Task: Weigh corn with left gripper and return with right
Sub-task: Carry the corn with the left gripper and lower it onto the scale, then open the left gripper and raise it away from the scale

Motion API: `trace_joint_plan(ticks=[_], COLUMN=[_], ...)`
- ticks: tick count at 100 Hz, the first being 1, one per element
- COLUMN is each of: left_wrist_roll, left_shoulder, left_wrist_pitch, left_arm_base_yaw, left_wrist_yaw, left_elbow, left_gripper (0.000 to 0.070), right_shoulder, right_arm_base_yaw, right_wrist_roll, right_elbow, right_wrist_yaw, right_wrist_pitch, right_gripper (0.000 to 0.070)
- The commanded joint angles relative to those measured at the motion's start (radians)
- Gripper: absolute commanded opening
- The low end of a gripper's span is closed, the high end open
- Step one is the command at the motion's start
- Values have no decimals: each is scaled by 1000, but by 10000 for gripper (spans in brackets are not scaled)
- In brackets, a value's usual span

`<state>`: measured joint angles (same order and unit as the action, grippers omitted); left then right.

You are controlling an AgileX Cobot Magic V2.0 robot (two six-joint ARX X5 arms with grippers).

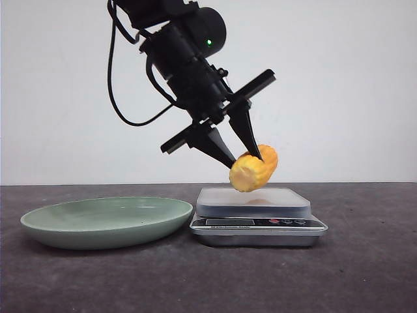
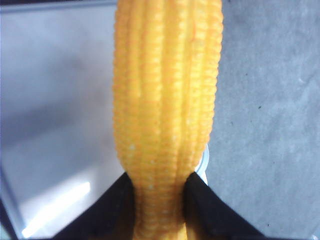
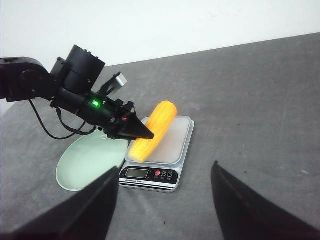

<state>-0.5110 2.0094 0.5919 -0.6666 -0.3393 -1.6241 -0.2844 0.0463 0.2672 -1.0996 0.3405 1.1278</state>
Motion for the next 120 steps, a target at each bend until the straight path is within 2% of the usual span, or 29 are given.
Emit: trace_joint_plan(ticks=[1, 16, 32, 46, 50, 64, 71, 98, 120], left_wrist_roll=[16, -7, -19, -22, -27, -32, -32, -26, 40], left_shoulder=[26, 26, 26, 26, 26, 26, 26, 25, -3], left_wrist_pitch=[-12, -13, -3, 6, 10, 32, 46, 140, 272], left_arm_base_yaw=[-10, -14, -14, -14, -15, -15, -14, -11, -25], left_wrist_yaw=[38, 129, 124, 71, 66, 65, 66, 66, 92], left_elbow=[-25, -25, -25, -25, -25, -25, -25, -87, -263], left_gripper=[11, 19, 35, 52, 103, 443, 524, 528, 528], right_shoulder=[-6, -6, -6, -6, -6, -6, -6, -6, -6], right_arm_base_yaw=[2, 2, 2, 2, 2, 2, 2, 2, 2], right_wrist_roll=[19, 40, 41, 41, 41, 40, 40, 35, 18], right_elbow=[-14, -14, -14, -14, -14, -14, -14, -14, -14], right_wrist_yaw=[3, 10, 26, 26, 27, 37, 56, 56, 55], right_wrist_pitch=[2, 14, 21, 22, 22, 21, 21, 20, 18], right_gripper=[358, 358, 358, 358, 358, 358, 358, 358, 358])
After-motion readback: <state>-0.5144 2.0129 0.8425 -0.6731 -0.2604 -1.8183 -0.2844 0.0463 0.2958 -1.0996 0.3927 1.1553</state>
